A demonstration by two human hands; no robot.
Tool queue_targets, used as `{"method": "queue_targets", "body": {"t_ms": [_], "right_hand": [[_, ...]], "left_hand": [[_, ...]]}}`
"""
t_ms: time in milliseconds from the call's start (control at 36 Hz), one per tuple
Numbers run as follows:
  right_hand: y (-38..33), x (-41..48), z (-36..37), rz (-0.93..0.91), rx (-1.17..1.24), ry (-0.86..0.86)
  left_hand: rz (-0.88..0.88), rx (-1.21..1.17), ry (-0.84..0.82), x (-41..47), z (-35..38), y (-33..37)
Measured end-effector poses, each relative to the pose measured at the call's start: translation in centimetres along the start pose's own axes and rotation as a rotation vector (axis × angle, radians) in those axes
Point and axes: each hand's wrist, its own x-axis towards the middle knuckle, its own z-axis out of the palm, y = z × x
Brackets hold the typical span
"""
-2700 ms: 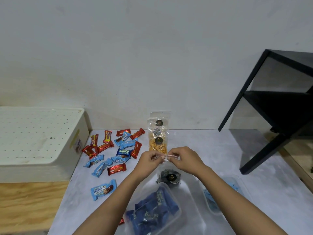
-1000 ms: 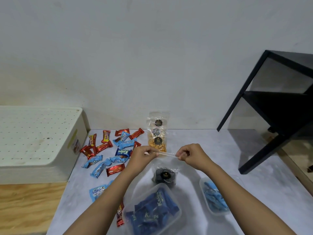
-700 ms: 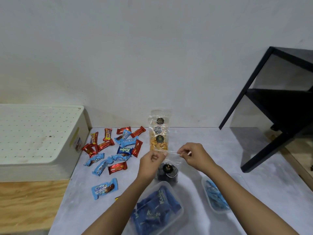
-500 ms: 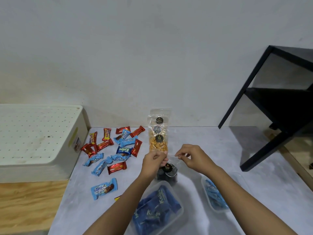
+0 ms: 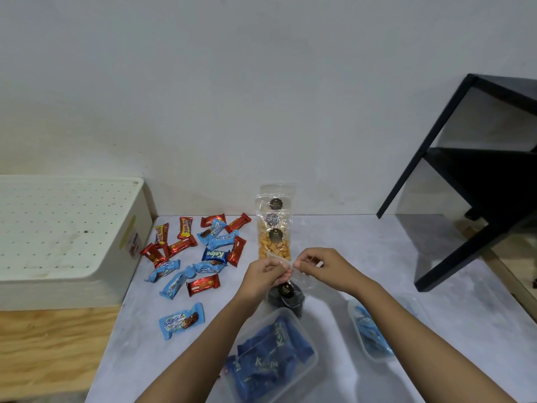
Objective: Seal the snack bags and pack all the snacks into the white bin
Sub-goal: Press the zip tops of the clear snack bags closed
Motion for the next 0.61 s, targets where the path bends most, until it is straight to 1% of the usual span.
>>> {"method": "queue_targets", "body": {"t_ms": [167, 278, 333, 444, 528, 611], "right_hand": [[-0.3, 0.4, 0.4, 0.053, 0.037, -0.054], [-0.7, 0.5, 0.5, 0.091, 0.055, -0.091], [-0.6, 0.6, 0.9, 0.115, 0.092, -0.064], [-0.5, 0.8, 1.8, 0.149, 0.21, 0.053], [-0.6, 0.6, 1.8, 0.147, 0.206, 0.021], [-0.4, 0.7, 2.0, 0.14, 0.195, 0.08]], "left_hand": [[0.03, 0.05, -0.095, -0.9, -0.4, 0.2], [0.039, 0.089, -0.123, -1.3, -0.9, 0.1], [0.052, 0.093, -0.117, -1.3, -1.0, 0.2], [0.088, 0.104, -0.09, -1.1, -1.0, 0.7], [0.102, 0.175, -0.107, -1.1, -1.2, 0.9], [0.109, 0.201, -0.1, -0.9, -1.3, 1.0]]}}
